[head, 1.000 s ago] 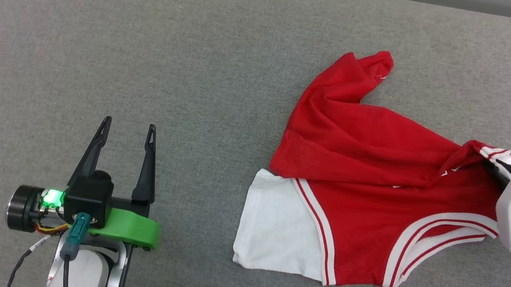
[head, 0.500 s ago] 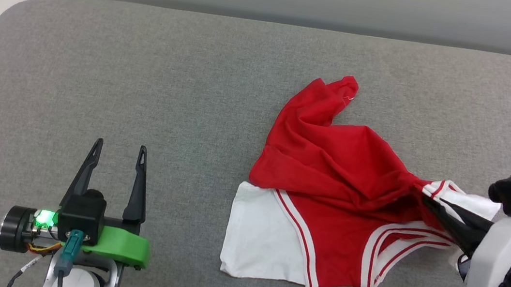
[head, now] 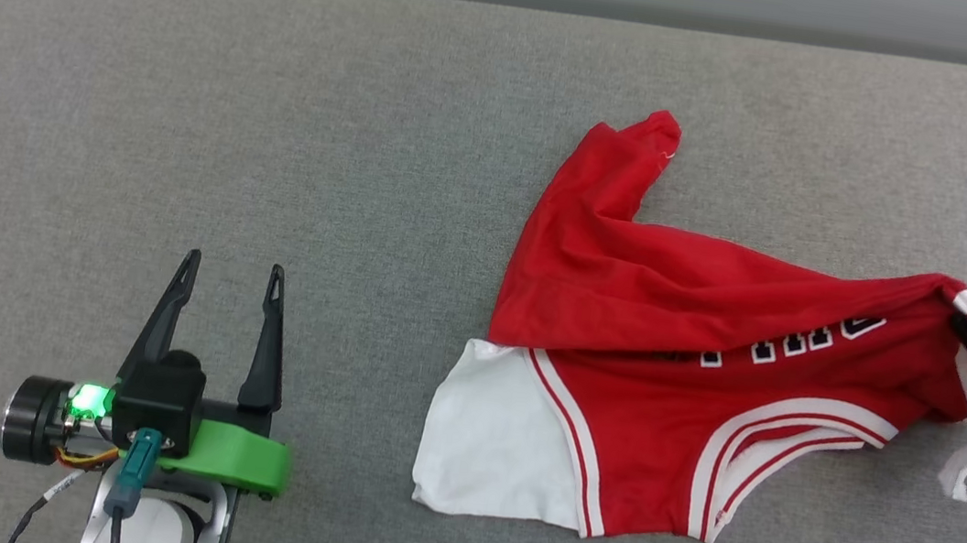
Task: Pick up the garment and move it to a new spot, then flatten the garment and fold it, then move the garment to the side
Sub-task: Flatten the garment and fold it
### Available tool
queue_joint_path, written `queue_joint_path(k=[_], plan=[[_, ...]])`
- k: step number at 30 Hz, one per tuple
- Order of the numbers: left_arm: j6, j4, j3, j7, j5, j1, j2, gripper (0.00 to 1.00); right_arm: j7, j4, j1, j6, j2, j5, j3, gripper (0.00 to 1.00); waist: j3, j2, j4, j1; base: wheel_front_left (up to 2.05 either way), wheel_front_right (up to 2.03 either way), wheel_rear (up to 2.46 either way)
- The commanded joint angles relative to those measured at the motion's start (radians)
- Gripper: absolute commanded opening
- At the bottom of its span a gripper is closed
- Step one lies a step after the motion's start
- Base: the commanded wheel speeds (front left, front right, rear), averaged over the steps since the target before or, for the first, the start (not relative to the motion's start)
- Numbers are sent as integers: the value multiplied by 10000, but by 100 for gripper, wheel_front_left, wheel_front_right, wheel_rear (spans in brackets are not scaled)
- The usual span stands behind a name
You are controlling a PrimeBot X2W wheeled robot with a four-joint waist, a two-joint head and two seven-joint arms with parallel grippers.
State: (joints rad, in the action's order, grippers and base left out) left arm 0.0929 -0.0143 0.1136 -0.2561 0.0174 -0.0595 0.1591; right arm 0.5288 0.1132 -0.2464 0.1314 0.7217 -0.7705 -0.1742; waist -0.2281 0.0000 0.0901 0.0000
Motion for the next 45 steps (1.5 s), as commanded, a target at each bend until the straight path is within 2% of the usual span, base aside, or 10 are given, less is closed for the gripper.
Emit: queue_joint_path(k=[1, 13, 22, 27, 28, 29, 30, 34, 40, 45], plan=[[-16, 68, 27, -57, -68, -285, -7, 100, 95, -233, -438, -7, 0, 119, 81, 0, -633, 0, 172, 0, 0, 0, 0], [-73, 117, 232, -57, -83, -1325, -194, 100, 487, -3848, -4097, -7, 324, 1162, -869, 0, -2334, 0, 667, 0, 0, 0, 0], [-94, 60, 371, -57, -100, -1788, -285, 100, -627, -6954, -6032, -7, 195, 2609, -1023, 0, -2794, 0, 913, 0, 0, 0, 0], [-52, -17, 352, -57, -103, -1791, -256, 100, -1072, -8090, -6354, -7, -114, 2784, -1079, 0, -2667, 0, 898, 0, 0, 0, 0], [-28, -37, 334, -57, -103, -1764, -246, 100, -1288, -8232, -6388, -7, -193, 2731, -1046, 13, -2595, 0, 866, 0, 0, 0, 0], [-16, -50, 329, -57, -102, -1742, -241, 100, -1495, -8312, -6406, -7, -230, 2695, -1017, 69, -2534, 0, 848, 0, 0, 0, 0], [-13, -61, 333, -57, -101, -1718, -236, 100, -1795, -8358, -6391, -7, -258, 2647, -996, 100, -2429, 0, 829, 0, 0, 0, 0], [5, -67, 359, -57, -106, -1584, -215, 100, -3001, -8054, -5996, -7, -265, 2377, -976, 100, -1963, 0, 719, 0, 0, 0, 0], [60, -44, 300, -57, -104, -1155, -78, 100, -4688, -6549, -4696, -7, -219, 2135, -770, 100, -1199, 0, 299, 0, 0, 0, 0], [26, 48, 336, -57, -106, -810, 39, 100, -5658, -4791, -3334, -7, -765, 2579, -1, 100, -585, 0, -29, 0, 0, 0, 0]])
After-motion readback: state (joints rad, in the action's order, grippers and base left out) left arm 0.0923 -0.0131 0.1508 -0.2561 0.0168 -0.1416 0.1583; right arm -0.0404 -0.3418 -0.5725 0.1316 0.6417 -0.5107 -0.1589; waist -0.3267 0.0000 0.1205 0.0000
